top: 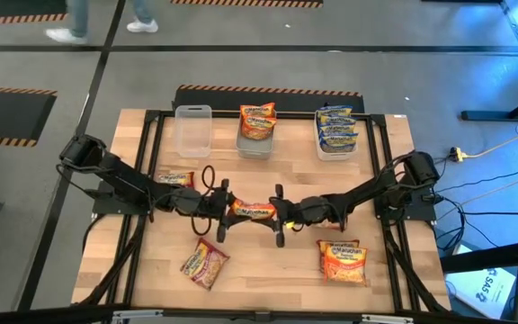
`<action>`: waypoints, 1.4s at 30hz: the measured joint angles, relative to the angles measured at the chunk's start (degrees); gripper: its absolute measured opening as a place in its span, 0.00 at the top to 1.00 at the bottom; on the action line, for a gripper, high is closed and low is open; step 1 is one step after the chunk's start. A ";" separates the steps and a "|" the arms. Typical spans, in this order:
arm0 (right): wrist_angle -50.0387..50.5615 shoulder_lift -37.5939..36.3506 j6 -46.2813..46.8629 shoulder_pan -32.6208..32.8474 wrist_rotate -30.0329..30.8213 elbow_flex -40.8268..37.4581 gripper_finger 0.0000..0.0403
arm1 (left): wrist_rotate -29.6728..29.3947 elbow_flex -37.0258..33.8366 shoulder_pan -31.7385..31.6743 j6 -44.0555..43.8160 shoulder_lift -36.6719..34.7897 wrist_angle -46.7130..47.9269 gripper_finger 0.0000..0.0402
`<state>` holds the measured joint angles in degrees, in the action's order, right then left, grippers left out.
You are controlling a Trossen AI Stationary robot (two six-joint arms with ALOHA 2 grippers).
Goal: Sort Maruchan noodles
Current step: Put the orange noodle pack into the gray bin
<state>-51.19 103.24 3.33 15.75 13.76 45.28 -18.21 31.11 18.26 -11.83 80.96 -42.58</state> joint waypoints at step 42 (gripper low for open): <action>8.98 1.22 5.32 -0.02 -2.84 -0.04 0.76 | 26.18 52.61 -10.82 -0.42 19.45 85.19 0.33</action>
<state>-42.21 104.47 8.64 15.73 10.92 45.23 7.97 83.72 7.44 -12.25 100.42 42.62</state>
